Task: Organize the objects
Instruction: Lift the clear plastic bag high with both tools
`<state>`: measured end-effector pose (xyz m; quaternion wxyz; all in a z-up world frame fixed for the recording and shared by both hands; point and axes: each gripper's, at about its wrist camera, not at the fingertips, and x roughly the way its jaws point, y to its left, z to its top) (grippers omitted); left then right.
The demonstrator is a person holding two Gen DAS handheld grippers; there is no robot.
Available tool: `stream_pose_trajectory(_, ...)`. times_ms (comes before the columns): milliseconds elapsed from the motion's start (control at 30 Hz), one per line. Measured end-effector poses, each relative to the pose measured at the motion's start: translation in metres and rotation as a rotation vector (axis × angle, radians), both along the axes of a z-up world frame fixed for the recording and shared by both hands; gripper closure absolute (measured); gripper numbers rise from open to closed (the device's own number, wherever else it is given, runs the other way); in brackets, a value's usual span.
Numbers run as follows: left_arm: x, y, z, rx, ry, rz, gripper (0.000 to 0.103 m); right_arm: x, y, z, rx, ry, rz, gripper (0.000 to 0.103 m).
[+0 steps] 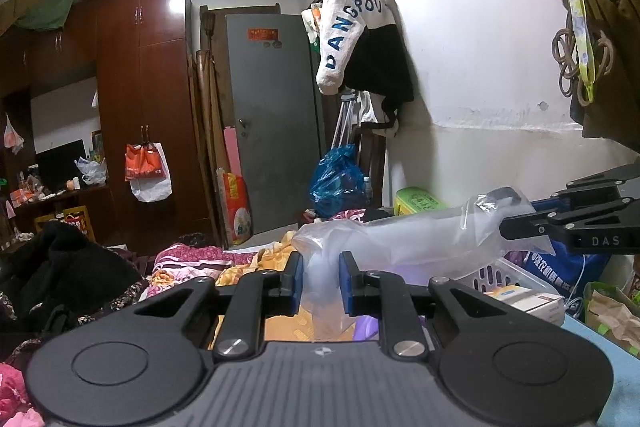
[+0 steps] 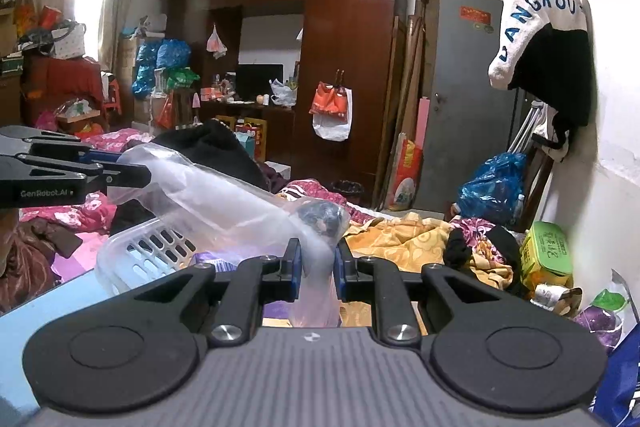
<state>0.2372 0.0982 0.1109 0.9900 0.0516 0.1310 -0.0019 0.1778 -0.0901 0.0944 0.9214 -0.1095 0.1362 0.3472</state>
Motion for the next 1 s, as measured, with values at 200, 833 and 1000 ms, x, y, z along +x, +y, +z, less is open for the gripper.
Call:
stream_pose_trajectory(200, 0.003, 0.000, 0.001, 0.005, 0.005, 0.004, 0.081, 0.008, 0.000, 0.005, -0.005, 0.009, 0.002, 0.084)
stream_pose_trajectory(833, 0.009, -0.006, 0.000, 0.011, 0.014, 0.005, 0.080, 0.009, 0.002, 0.006, -0.006, 0.020, 0.004, 0.084)
stream_pose_trajectory(1000, 0.009, -0.006, 0.000, 0.013, 0.014, 0.006, 0.080, 0.008, 0.002, 0.005, -0.006, 0.019, 0.004, 0.084)
